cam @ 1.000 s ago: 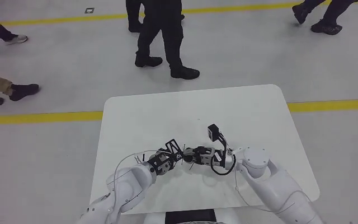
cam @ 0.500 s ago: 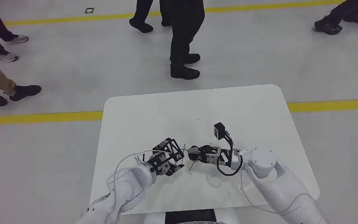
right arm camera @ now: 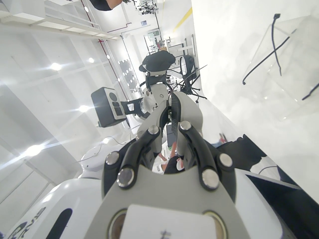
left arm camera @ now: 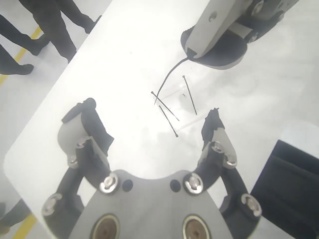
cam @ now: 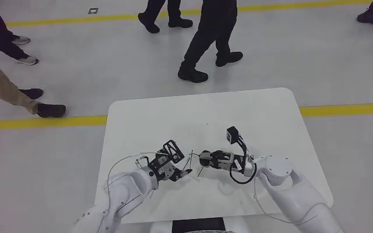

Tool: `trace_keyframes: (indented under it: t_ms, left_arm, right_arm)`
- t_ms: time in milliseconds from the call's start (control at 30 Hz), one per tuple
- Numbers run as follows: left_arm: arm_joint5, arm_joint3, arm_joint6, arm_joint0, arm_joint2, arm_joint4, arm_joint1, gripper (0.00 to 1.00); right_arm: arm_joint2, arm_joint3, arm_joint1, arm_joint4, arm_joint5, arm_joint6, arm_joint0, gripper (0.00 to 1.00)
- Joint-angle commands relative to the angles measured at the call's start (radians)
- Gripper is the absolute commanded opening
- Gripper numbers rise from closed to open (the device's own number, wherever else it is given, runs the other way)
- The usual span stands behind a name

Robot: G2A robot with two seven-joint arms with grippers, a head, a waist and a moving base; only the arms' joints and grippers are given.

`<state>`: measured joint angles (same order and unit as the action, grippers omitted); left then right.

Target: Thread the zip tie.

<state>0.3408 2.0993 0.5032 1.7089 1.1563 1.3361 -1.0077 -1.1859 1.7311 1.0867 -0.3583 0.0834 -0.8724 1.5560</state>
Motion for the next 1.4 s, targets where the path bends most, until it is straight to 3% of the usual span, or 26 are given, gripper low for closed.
trace_keyframes:
  t_ms: [0, 133, 200, 233, 533, 633, 767, 867, 1000, 1067, 1300, 1367]
  left_arm:
    - [-0.001, -0.004, -0.024, 0.006, 0.014, -0.077, 0.021, 1.00]
    - [-0.001, -0.021, -0.050, -0.013, 0.007, -0.252, 0.075, 1.00]
    - [-0.001, -0.026, -0.041, -0.049, -0.026, -0.352, 0.111, 1.00]
    - [-0.001, -0.032, -0.038, -0.064, -0.030, -0.359, 0.121, 1.00]
    - [-0.008, -0.040, -0.051, -0.063, -0.029, -0.379, 0.120, 1.00]
    - [-0.001, -0.089, -0.107, -0.062, -0.004, -0.524, 0.121, 1.00]
    - [-0.001, -0.111, -0.119, -0.072, -0.006, -0.713, 0.144, 1.00]
    - [-0.001, -0.121, -0.099, -0.098, -0.023, -0.841, 0.167, 1.00]
    - [-0.001, -0.162, -0.020, -0.156, -0.067, -1.074, 0.198, 1.00]
    - [-0.001, -0.196, 0.001, -0.187, -0.058, -1.060, 0.206, 1.00]
    - [-0.001, -0.196, 0.001, -0.187, -0.058, -1.060, 0.206, 1.00]
    - [-0.001, -0.227, 0.005, -0.193, -0.070, -1.155, 0.201, 1.00]
  right_arm:
    - [-0.015, 0.004, -0.005, 0.007, -0.019, -0.018, 0.007, 0.00]
    - [-0.032, 0.015, -0.012, 0.025, -0.055, -0.059, 0.018, 0.00]
    - [-0.033, 0.017, -0.015, 0.031, -0.070, -0.085, 0.019, 0.00]
    - [-0.033, 0.017, -0.015, 0.031, -0.070, -0.085, 0.019, 0.00]
    - [-0.039, 0.010, -0.016, 0.031, -0.083, -0.061, 0.024, 0.00]
    - [-0.064, 0.000, -0.023, 0.015, -0.130, -0.106, 0.037, 0.00]
    - [-0.091, -0.018, -0.030, -0.022, -0.191, -0.175, 0.049, 0.00]
    - [-0.097, -0.032, -0.033, -0.044, -0.221, -0.210, 0.047, 0.00]
    - [-0.085, -0.052, -0.034, -0.067, -0.255, -0.256, 0.030, 0.00]
    - [-0.083, -0.054, -0.033, -0.067, -0.256, -0.256, 0.028, 0.00]
    - [-0.075, -0.056, -0.032, -0.064, -0.254, -0.242, 0.026, 0.00]
    - [-0.060, -0.064, -0.031, -0.061, -0.277, -0.251, 0.015, 0.00]
